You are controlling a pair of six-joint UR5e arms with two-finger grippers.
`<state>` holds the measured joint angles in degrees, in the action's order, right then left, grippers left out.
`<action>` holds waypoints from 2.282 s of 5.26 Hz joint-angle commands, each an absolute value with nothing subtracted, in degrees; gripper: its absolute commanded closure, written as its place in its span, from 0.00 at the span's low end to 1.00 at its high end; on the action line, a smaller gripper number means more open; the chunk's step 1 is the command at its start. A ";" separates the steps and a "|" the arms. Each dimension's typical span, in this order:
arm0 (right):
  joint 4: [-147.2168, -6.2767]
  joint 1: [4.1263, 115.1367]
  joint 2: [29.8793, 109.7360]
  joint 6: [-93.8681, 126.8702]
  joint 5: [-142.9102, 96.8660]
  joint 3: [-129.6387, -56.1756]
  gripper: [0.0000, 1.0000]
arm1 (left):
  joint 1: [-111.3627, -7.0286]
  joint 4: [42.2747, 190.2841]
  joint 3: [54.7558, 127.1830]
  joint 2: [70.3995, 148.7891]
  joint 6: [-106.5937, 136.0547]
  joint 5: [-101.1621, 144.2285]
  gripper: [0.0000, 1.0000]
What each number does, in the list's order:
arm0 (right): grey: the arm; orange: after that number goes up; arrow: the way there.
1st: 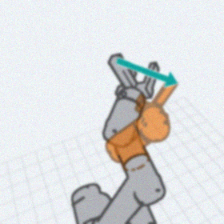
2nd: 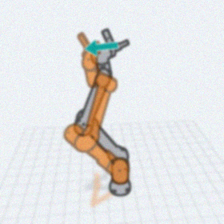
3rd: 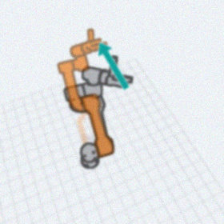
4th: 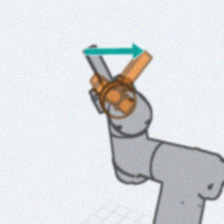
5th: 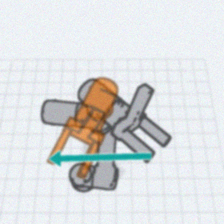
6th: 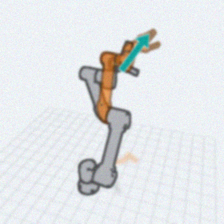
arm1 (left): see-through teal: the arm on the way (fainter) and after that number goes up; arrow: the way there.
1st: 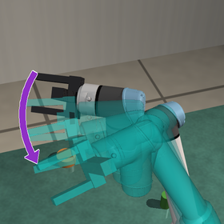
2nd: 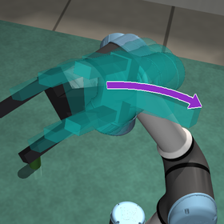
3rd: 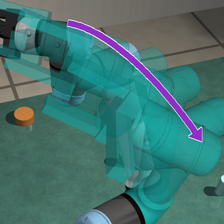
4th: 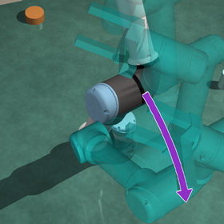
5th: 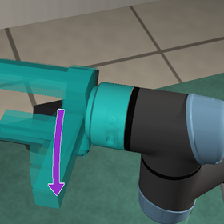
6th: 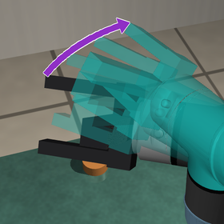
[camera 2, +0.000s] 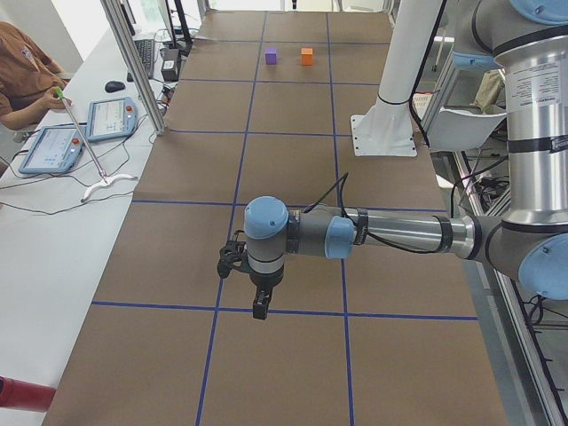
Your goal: Place blue block between orange and purple blocks
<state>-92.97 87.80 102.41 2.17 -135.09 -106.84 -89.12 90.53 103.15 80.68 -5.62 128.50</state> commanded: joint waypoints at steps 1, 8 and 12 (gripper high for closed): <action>-92.90 87.89 102.22 2.02 -135.17 -106.87 0.00 | -89.12 90.53 103.18 80.77 -5.63 128.50 0.00; -92.55 87.72 97.22 2.99 -136.05 -106.62 0.00 | -76.53 95.80 106.17 89.27 15.73 135.62 0.00; -92.46 87.54 97.03 3.16 -137.72 -105.73 0.00 | -56.99 111.43 104.16 89.12 51.56 121.06 0.00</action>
<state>-92.47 87.55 97.07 3.16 -137.62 -105.75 -60.66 109.71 104.90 89.23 47.58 124.58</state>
